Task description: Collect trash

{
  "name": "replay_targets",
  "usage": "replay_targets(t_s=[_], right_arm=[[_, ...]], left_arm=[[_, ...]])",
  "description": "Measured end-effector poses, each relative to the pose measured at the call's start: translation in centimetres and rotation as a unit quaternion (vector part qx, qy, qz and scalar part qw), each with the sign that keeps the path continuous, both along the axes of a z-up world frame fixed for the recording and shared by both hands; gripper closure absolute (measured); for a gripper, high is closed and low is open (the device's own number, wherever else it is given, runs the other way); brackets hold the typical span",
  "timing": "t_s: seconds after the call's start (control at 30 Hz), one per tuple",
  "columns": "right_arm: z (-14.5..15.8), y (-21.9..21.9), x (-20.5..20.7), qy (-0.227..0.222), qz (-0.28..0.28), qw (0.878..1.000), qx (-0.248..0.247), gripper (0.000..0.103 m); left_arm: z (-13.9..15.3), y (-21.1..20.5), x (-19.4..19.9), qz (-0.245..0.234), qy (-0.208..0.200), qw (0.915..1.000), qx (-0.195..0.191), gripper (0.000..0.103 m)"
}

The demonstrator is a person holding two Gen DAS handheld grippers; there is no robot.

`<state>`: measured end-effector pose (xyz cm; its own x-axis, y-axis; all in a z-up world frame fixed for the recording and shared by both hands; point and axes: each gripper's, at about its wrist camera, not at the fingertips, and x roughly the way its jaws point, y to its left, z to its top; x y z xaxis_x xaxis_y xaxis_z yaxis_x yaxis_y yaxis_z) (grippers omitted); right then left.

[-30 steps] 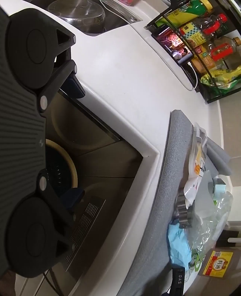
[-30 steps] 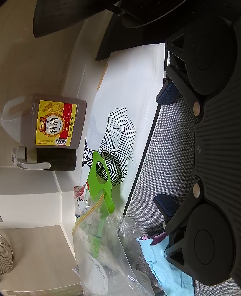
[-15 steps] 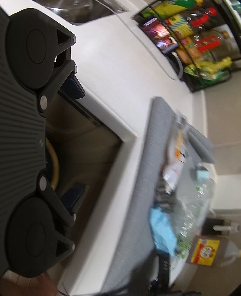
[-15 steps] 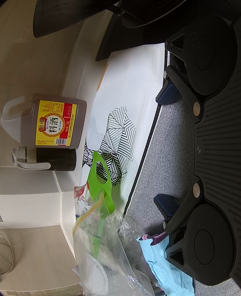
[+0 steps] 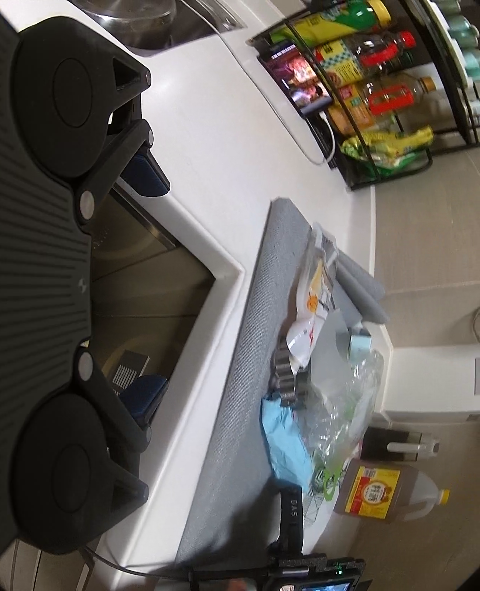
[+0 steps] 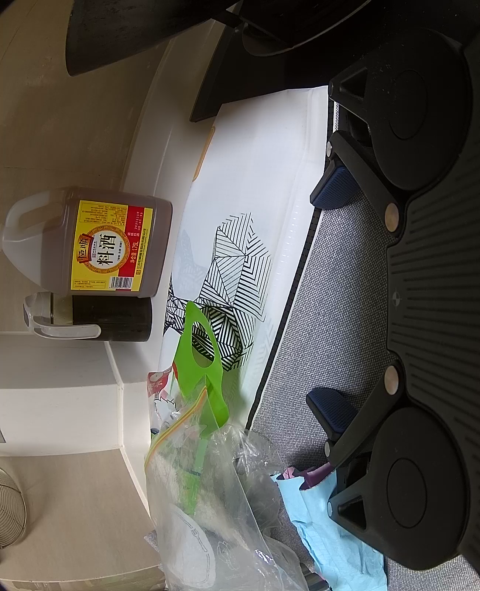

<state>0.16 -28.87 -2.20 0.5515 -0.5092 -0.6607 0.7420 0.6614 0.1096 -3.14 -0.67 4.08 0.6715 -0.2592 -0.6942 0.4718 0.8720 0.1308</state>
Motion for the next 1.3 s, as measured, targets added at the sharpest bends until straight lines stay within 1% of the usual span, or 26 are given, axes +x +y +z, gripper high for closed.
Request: replay_targets(t_s=[0.27,0.33,0.37,0.4,0.47,0.57,0.7,0.8,0.97,1.1,1.2,1.3], right_arm=[[-0.2,0.0,0.3,0.001,0.001,1.000,-0.001,0.000],[0.3,0.6,0.0,0.012,0.018,1.000,0.003,0.000],[0.7,1.3,-0.5,0.013,0.029,0.999,-0.002,0.000],[1.3,2.3,-1.1,0.008,0.035,0.999,-0.018,0.000],[2.9,5.2,-3.0,-0.008,0.054,0.997,-0.052,0.000],[5.8,9.2,-7.2,-0.055,0.080,0.992,-0.082,0.000],[8.6,14.5,-13.0,-0.121,0.107,0.978,-0.134,0.000],[9.8,17.1,-15.6,-0.124,0.129,0.971,-0.156,0.000],[10.6,20.0,-18.5,-0.123,0.140,0.969,-0.163,0.000],[10.6,21.2,-19.0,-0.114,0.140,0.970,-0.161,0.000],[11.0,21.6,-19.1,-0.117,0.136,0.972,-0.151,0.000],[11.6,22.2,-19.4,-0.126,0.140,0.971,-0.150,0.000]], left_arm=[[0.5,1.0,-1.0,-0.007,-0.010,0.9997,-0.019,0.000],[0.7,1.0,-1.3,-0.009,-0.010,0.9997,-0.021,0.000],[0.8,1.1,-1.4,-0.008,-0.012,0.9996,-0.025,0.000],[1.0,1.1,-1.5,-0.008,-0.013,0.9994,-0.030,0.000],[1.3,1.2,-1.7,-0.009,-0.012,0.9991,-0.039,0.000],[1.7,1.1,-2.1,-0.015,-0.011,0.9985,-0.051,0.000],[2.3,1.1,-3.3,-0.027,-0.012,0.9978,-0.059,0.000],[2.9,1.5,-4.6,-0.036,-0.018,0.9966,-0.072,0.000],[3.7,2.4,-6.6,-0.043,-0.030,0.9953,-0.082,0.000],[3.8,3.1,-7.3,-0.037,-0.032,0.9949,-0.088,0.000],[3.9,3.9,-7.4,-0.027,-0.025,0.9945,-0.098,0.000],[4.2,4.7,-7.8,-0.026,-0.023,0.9935,-0.108,0.000]])
